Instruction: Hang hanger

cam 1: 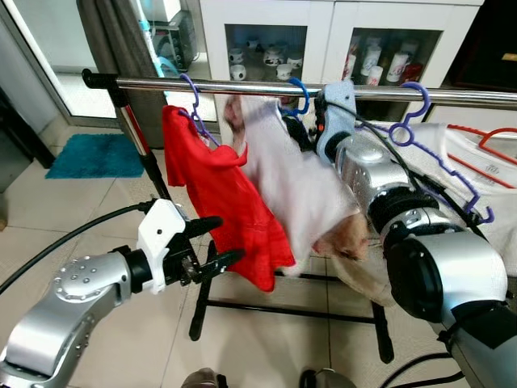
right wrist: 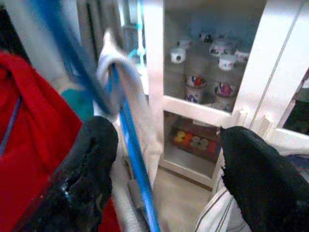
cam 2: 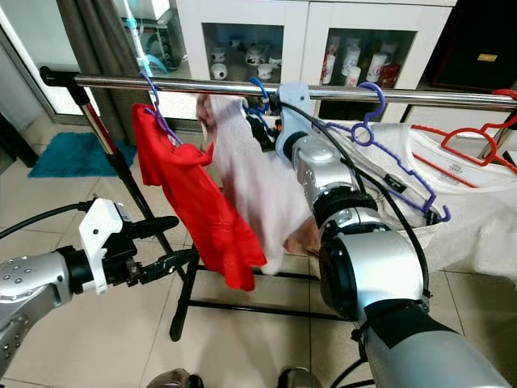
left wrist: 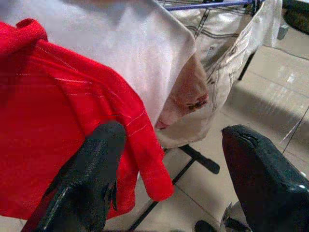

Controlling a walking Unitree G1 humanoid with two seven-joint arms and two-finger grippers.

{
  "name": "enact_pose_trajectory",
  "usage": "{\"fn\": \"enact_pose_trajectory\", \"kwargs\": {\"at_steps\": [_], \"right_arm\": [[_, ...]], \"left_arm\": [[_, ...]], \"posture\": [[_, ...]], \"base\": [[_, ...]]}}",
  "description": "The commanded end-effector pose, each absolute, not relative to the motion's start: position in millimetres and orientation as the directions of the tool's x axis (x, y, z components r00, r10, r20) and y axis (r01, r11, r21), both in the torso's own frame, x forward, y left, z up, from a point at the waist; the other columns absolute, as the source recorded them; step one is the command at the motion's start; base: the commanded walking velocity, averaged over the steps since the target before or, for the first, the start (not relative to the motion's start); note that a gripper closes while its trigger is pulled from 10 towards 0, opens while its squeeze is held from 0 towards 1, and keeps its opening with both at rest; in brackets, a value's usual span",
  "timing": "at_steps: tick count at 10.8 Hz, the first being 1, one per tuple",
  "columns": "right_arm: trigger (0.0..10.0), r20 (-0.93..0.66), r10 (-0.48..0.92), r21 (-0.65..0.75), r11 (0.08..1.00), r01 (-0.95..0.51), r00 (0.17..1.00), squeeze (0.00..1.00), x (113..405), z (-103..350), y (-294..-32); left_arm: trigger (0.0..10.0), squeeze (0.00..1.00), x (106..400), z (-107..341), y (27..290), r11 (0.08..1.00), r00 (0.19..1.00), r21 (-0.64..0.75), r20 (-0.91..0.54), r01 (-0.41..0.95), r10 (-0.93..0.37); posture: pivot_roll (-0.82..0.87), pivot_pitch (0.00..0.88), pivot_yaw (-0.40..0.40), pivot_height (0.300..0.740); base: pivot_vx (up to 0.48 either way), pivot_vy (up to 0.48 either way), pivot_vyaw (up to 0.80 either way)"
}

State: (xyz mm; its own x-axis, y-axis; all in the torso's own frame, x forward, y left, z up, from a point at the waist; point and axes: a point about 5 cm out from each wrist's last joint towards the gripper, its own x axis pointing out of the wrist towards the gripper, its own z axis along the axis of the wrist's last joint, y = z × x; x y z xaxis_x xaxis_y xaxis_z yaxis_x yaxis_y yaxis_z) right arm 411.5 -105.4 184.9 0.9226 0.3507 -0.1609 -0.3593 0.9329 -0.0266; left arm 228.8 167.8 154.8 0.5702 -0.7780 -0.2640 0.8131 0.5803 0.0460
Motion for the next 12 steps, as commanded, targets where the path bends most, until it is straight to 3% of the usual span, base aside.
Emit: {"fn": "enact_pose_trajectory", "kwargs": {"at_steps": [1,2,3,4,5,12], "right_arm": [[9.6,-0.222,0.34,-0.031,0.934,-0.355,0.914,0.0,408,170,-109],[8.0,-0.229,0.346,-0.032,0.931,-0.363,0.91,0.0,408,170,-109],[3.1,-0.221,0.358,-0.03,0.927,-0.373,0.907,0.0,408,171,-108],[2.5,-0.208,0.365,-0.023,0.926,-0.377,0.908,0.0,408,173,-108],[0.0,-0.192,0.369,-0.02,0.925,-0.379,0.909,0.0,409,176,-108],[0.0,-0.187,0.393,-0.034,0.914,-0.405,0.901,0.0,410,180,-112]], "left_arm": [[10.0,0.0,228,160,168,0.569,0.562,0.058,-0.262,0.82,-0.784],[10.0,0.0,229,160,167,0.566,0.559,0.058,-0.263,0.823,-0.786],[10.0,0.0,231,161,167,0.562,0.557,0.063,-0.263,0.825,-0.788],[10.0,0.0,232,161,167,0.562,0.557,0.065,-0.261,0.825,-0.788],[10.0,0.0,233,162,167,0.562,0.558,0.068,-0.258,0.825,-0.789],[10.0,0.0,241,161,161,0.562,0.561,0.072,-0.241,0.824,-0.792]], "posture": [[0.14,0.092,0.066,0.74],[0.14,0.092,0.066,0.74],[0.14,0.076,0.071,0.74],[0.14,0.075,0.071,0.74],[0.13,0.071,0.071,0.74],[0.11,0.052,0.069,0.74]], "base": [[0.0,0.0,0.0],[0.0,0.0,0.0],[0.0,0.0,0.0],[0.0,0.0,0.0],[0.0,0.0,0.0],[0.0,0.0,0.0]]}}
